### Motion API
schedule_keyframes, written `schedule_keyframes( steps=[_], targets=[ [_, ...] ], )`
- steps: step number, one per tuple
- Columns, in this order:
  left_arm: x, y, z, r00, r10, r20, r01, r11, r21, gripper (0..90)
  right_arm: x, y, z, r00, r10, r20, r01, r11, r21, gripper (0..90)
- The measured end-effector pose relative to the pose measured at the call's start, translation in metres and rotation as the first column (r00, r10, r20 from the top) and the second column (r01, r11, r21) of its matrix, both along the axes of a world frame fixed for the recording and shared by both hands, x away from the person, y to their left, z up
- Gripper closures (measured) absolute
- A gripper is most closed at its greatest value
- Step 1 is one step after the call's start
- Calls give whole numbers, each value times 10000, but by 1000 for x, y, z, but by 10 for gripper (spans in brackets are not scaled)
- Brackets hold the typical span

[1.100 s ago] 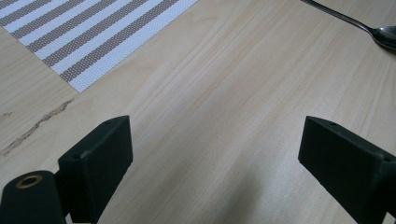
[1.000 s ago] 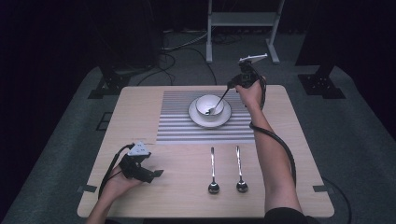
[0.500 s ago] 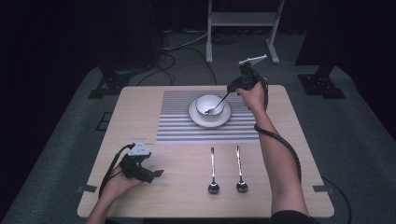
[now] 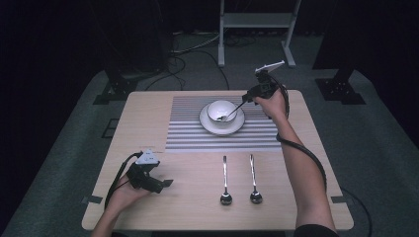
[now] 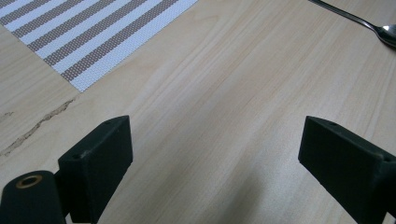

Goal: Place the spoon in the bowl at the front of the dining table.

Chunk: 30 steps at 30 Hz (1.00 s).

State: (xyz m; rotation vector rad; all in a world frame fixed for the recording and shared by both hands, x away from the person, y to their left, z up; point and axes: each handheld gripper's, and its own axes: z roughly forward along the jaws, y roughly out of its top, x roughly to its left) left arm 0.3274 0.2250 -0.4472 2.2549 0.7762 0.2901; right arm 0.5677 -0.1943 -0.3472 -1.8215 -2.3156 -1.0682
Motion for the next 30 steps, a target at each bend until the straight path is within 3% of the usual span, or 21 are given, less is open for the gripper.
schedule_keyframes(
  steps=[9,14,19,30],
  targets=[
    [0,2,0,10000,38,-3,-38,10000,-33,88,-9,-8,-12,9983,376,-449,-368,9992,171,562],
    [0,4,0,9999,130,66,-131,9999,31,88,-19,-14,-14,9974,641,-322,-618,9958,679,500],
    [2,10,2,9993,358,98,-356,9991,-229,87,-34,-18,-17,9939,1069,-270,-1044,9912,820,482],
    [2,13,1,9989,455,74,-454,9988,-162,88,-64,-29,-36,9866,1576,-422,-1525,9828,1041,447]
  ],
)
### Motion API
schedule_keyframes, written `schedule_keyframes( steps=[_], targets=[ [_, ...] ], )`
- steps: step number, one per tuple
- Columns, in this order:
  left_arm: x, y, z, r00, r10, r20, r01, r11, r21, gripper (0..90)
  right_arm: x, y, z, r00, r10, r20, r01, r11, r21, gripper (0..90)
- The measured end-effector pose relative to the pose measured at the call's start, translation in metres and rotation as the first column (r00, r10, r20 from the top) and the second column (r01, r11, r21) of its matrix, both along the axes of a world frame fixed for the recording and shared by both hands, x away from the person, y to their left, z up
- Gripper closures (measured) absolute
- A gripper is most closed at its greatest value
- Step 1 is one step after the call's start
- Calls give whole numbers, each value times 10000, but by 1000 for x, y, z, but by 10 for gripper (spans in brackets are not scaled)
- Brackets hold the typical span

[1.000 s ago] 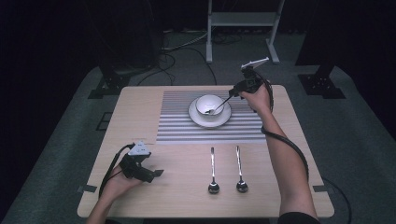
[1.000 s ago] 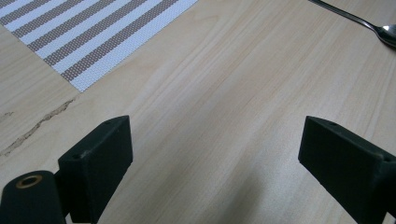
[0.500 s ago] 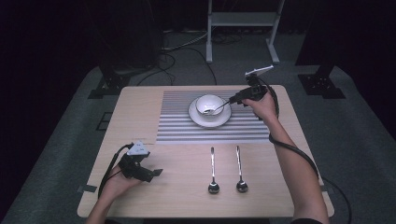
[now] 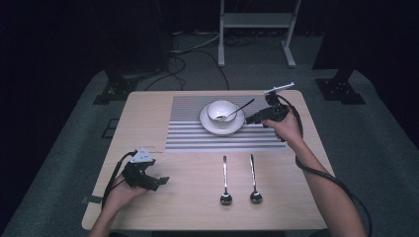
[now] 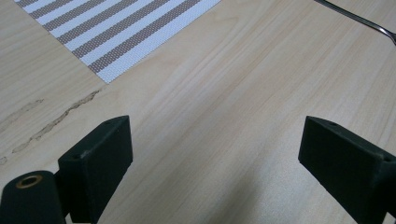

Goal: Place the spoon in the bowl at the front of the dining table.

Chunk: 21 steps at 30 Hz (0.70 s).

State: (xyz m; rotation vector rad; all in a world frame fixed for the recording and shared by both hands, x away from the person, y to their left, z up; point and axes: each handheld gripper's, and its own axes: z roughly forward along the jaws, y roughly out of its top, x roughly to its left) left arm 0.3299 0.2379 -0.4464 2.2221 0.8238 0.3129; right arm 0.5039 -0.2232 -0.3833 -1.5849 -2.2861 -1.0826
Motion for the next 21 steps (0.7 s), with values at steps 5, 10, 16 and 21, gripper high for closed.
schedule_keyframes(
  steps=[5,10,16,21],
  targets=[
    [0,0,0,10000,4,-7,-4,10000,9,88,-13,-6,-10,9999,156,-47,-155,9999,68,435],
    [0,0,-1,10000,-1,-49,1,10000,21,87,-24,-9,-17,9996,277,-84,-276,9996,60,417],
    [1,1,-1,10000,43,-14,-43,10000,49,88,-40,-10,-23,9986,526,-73,-526,9986,-108,407],
    [0,1,-2,10000,81,-14,-81,10000,48,87,-52,-10,-27,9974,719,-17,-719,9971,-243,394]
  ],
)
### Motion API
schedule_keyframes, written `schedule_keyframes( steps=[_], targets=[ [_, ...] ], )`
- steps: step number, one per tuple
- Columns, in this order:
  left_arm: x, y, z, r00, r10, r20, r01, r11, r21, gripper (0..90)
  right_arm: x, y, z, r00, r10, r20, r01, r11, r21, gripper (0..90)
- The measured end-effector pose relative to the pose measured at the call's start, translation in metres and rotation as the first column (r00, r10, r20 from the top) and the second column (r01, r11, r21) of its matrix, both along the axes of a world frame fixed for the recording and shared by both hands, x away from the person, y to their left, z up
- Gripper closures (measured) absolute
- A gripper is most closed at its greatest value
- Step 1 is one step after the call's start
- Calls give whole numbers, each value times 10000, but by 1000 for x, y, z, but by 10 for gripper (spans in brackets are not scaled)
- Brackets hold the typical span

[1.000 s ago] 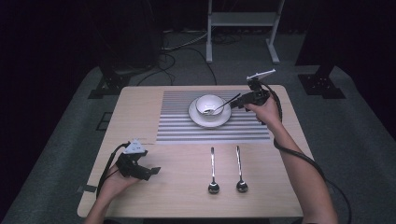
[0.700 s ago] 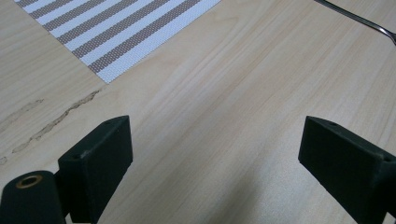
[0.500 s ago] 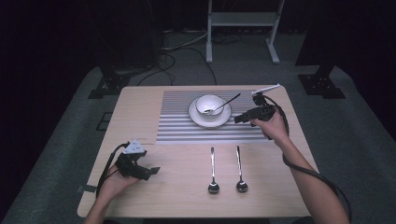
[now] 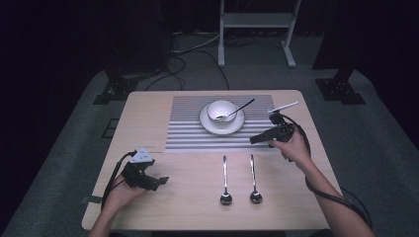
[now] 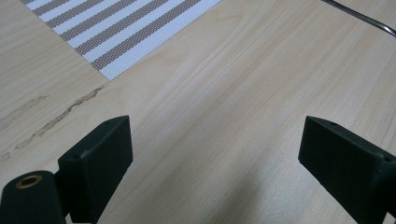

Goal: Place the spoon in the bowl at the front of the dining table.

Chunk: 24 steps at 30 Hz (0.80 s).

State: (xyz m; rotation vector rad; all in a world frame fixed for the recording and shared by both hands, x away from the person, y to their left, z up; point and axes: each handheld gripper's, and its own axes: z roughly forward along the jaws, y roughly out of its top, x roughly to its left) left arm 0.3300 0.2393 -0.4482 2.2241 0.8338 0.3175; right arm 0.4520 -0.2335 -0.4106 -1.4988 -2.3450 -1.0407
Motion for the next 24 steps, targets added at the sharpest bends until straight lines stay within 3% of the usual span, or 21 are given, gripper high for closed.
schedule_keyframes(
  steps=[6,17,24],
  targets=[
    [0,2,1,10000,38,12,-38,10000,-29,87,-16,-5,-7,9998,119,151,-117,9998,-140,382],
    [-1,1,1,10000,19,73,-19,10000,-44,87,-45,-12,-24,9994,204,265,-208,9997,149,370],
    [-1,0,2,9998,5,191,-3,10000,-73,88,-73,-16,-36,9986,78,523,-151,9899,1412,353]
  ],
)
